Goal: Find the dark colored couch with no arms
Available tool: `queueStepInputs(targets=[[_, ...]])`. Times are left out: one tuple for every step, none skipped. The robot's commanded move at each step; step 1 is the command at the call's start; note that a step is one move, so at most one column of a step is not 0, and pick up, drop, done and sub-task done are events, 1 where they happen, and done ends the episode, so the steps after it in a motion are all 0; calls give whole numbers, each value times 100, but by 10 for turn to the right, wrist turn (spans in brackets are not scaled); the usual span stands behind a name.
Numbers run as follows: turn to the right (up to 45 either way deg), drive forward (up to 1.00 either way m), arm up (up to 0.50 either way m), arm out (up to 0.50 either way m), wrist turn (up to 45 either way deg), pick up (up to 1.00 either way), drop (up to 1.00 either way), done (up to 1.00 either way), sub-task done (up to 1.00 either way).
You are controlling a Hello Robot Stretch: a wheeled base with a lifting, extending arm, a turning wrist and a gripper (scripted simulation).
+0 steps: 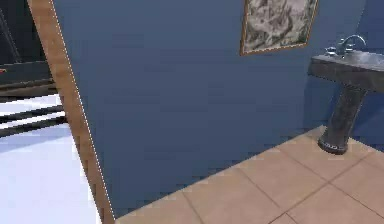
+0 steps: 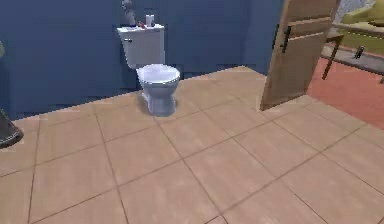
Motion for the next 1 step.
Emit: queueStepInputs(targets=[[450, 0, 0, 0, 0, 0, 0, 0, 0]])
